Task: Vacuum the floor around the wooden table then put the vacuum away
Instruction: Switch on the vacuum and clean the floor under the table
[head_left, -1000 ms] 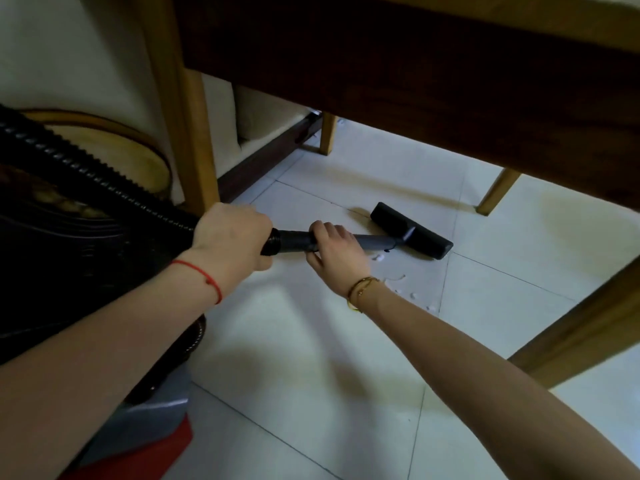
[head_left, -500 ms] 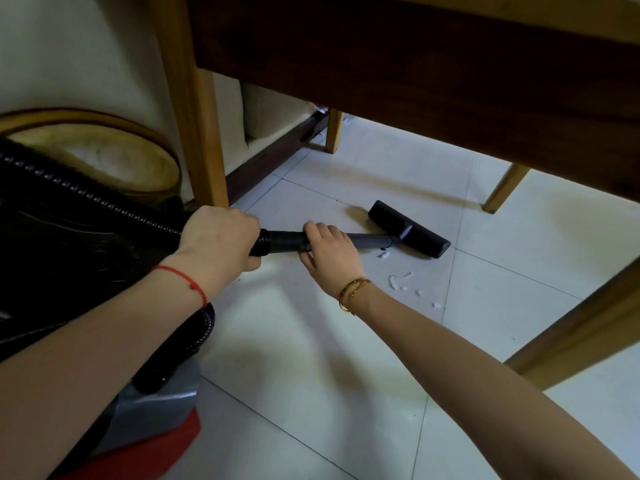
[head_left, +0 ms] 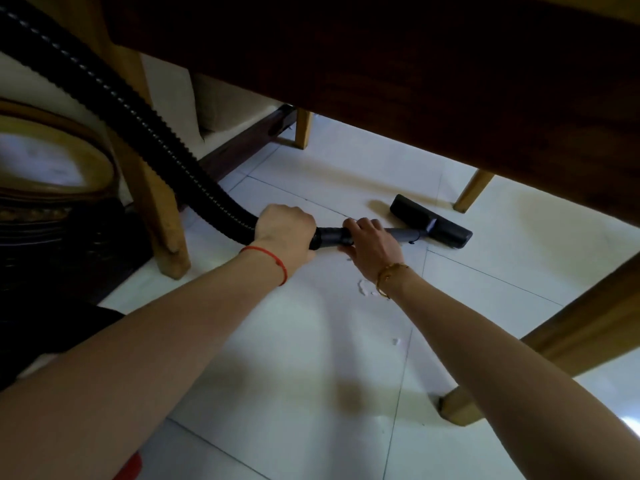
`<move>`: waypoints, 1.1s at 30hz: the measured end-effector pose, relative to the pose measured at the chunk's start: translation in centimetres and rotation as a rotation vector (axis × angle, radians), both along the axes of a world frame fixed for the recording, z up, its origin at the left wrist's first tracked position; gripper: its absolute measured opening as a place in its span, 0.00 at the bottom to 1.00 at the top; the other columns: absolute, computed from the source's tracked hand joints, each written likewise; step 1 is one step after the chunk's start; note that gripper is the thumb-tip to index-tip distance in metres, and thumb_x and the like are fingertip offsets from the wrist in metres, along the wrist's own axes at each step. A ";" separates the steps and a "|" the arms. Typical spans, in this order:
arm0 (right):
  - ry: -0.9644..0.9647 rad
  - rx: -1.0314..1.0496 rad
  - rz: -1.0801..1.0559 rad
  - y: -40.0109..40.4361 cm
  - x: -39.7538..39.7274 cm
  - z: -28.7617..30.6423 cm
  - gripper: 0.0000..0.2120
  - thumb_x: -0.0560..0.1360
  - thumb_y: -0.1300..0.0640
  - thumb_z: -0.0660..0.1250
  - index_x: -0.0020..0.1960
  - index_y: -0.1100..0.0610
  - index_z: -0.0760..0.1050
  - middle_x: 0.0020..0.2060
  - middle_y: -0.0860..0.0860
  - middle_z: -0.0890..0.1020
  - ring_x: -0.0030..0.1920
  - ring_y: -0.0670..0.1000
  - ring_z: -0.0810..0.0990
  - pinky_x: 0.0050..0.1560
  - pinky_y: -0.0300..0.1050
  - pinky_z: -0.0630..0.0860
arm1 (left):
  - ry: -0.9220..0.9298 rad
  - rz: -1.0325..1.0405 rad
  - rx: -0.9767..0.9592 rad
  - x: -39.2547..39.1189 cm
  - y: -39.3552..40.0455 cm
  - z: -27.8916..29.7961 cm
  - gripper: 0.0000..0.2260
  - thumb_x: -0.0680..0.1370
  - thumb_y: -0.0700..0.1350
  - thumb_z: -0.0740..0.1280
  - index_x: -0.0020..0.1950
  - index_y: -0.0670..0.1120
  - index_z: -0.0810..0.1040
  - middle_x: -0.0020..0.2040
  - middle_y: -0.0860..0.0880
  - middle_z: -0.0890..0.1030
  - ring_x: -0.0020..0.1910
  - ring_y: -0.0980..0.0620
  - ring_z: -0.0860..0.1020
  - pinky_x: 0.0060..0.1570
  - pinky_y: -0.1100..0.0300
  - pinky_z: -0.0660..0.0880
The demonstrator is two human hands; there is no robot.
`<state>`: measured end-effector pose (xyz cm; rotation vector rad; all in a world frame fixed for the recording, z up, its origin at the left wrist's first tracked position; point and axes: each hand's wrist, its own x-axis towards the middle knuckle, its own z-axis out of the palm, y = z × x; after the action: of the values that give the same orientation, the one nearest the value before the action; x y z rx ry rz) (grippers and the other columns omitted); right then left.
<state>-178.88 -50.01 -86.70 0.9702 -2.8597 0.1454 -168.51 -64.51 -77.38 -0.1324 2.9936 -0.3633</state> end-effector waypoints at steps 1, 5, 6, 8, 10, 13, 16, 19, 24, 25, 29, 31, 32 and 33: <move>-0.020 -0.001 -0.007 0.6 -0.5 0.1 0.17 0.77 0.48 0.63 0.61 0.56 0.69 0.55 0.56 0.76 0.57 0.57 0.73 0.50 0.51 0.75 | -0.004 0.004 0.004 -0.7 0.6 -0.1 0.13 0.78 0.53 0.64 0.56 0.46 0.76 0.49 0.48 0.79 0.45 0.49 0.77 0.39 0.60 0.66; -0.071 -0.001 -0.034 2.5 -2.1 0.1 0.18 0.78 0.50 0.63 0.64 0.56 0.67 0.57 0.56 0.76 0.59 0.57 0.72 0.53 0.51 0.75 | -0.017 0.030 0.043 -2.9 2.2 -0.4 0.10 0.77 0.51 0.64 0.53 0.46 0.76 0.40 0.50 0.74 0.38 0.49 0.72 0.34 0.61 0.65; -0.080 -0.006 -0.040 2.6 -2.3 0.0 0.18 0.78 0.50 0.63 0.65 0.56 0.67 0.58 0.56 0.75 0.59 0.57 0.72 0.53 0.51 0.75 | -0.013 0.028 0.048 -3.2 2.4 -0.5 0.09 0.77 0.51 0.64 0.52 0.46 0.76 0.39 0.50 0.73 0.38 0.49 0.72 0.36 0.60 0.65; -0.095 -0.026 -0.046 2.6 -2.4 -0.1 0.17 0.78 0.52 0.62 0.64 0.56 0.67 0.58 0.57 0.75 0.59 0.57 0.72 0.53 0.51 0.74 | -0.006 0.025 0.044 -3.3 2.4 -0.6 0.08 0.78 0.50 0.64 0.51 0.47 0.76 0.36 0.50 0.71 0.37 0.50 0.72 0.33 0.61 0.64; -0.100 -0.038 -0.041 2.2 -2.2 -0.3 0.15 0.78 0.53 0.62 0.64 0.56 0.68 0.58 0.57 0.75 0.59 0.58 0.72 0.53 0.50 0.74 | -0.006 0.022 0.026 -3.0 2.1 -0.8 0.08 0.77 0.50 0.64 0.51 0.46 0.76 0.32 0.50 0.68 0.36 0.50 0.72 0.27 0.62 0.59; -0.122 -0.067 -0.018 0.8 -1.4 -0.4 0.15 0.78 0.54 0.62 0.63 0.57 0.68 0.58 0.57 0.75 0.60 0.58 0.71 0.55 0.51 0.73 | -0.011 0.028 -0.010 -1.9 0.9 -0.9 0.09 0.77 0.51 0.64 0.52 0.46 0.76 0.33 0.50 0.69 0.36 0.50 0.72 0.27 0.62 0.60; -0.137 -0.100 0.020 -1.2 -0.2 -0.4 0.14 0.78 0.54 0.62 0.62 0.57 0.68 0.59 0.57 0.75 0.61 0.59 0.70 0.57 0.52 0.73 | -0.003 0.020 -0.046 -0.2 -0.6 -0.6 0.12 0.78 0.51 0.63 0.55 0.45 0.75 0.42 0.49 0.75 0.43 0.49 0.77 0.36 0.60 0.66; -0.147 -0.110 0.085 -3.5 1.1 0.2 0.14 0.79 0.54 0.62 0.62 0.58 0.68 0.58 0.58 0.75 0.60 0.60 0.70 0.57 0.53 0.72 | -0.013 0.044 -0.048 1.7 -2.4 0.0 0.14 0.78 0.53 0.63 0.58 0.45 0.75 0.51 0.47 0.78 0.49 0.48 0.79 0.39 0.58 0.67; -0.126 -0.135 0.144 -7.5 4.4 0.9 0.16 0.79 0.52 0.61 0.63 0.57 0.67 0.59 0.57 0.74 0.60 0.58 0.70 0.54 0.53 0.74 | -0.016 0.110 -0.085 5.6 -5.5 1.2 0.14 0.78 0.55 0.63 0.57 0.47 0.75 0.44 0.49 0.75 0.45 0.49 0.78 0.39 0.59 0.68; -0.115 -0.139 0.152 -8.3 5.2 1.0 0.17 0.79 0.52 0.61 0.64 0.57 0.66 0.59 0.56 0.74 0.60 0.58 0.70 0.52 0.53 0.75 | -0.013 0.120 -0.096 6.4 -6.0 1.5 0.15 0.78 0.55 0.63 0.57 0.47 0.75 0.44 0.49 0.74 0.44 0.50 0.77 0.38 0.59 0.68; -0.051 -0.157 0.199 -10.9 8.4 1.2 0.17 0.78 0.52 0.61 0.63 0.59 0.65 0.57 0.57 0.76 0.57 0.59 0.72 0.48 0.54 0.74 | -0.016 0.166 -0.124 9.9 -8.0 2.6 0.15 0.78 0.55 0.62 0.58 0.47 0.75 0.47 0.49 0.77 0.41 0.50 0.74 0.29 0.61 0.62; -0.016 -0.151 0.220 -12.0 9.8 1.3 0.17 0.79 0.51 0.61 0.62 0.59 0.66 0.57 0.57 0.76 0.55 0.59 0.73 0.49 0.54 0.74 | -0.018 0.194 -0.132 11.5 -8.9 3.0 0.15 0.78 0.56 0.63 0.57 0.47 0.74 0.47 0.49 0.77 0.38 0.50 0.71 0.27 0.61 0.58; 0.004 -0.146 0.232 -12.5 10.4 1.4 0.17 0.79 0.51 0.61 0.62 0.60 0.67 0.57 0.58 0.77 0.55 0.60 0.73 0.49 0.55 0.74 | -0.016 0.206 -0.134 12.2 -9.3 3.2 0.15 0.77 0.56 0.63 0.56 0.47 0.75 0.46 0.49 0.77 0.38 0.50 0.71 0.27 0.61 0.60; 0.028 -0.141 0.245 -12.9 11.0 1.4 0.17 0.79 0.51 0.61 0.62 0.60 0.67 0.56 0.58 0.77 0.54 0.60 0.73 0.49 0.55 0.73 | -0.012 0.215 -0.138 12.9 -9.7 3.4 0.15 0.77 0.57 0.63 0.55 0.47 0.75 0.45 0.49 0.77 0.38 0.50 0.72 0.29 0.61 0.62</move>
<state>-167.89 -62.94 -85.28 1.2765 -2.6532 0.3472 -155.58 -74.20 -73.94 -0.4593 2.9026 -0.5415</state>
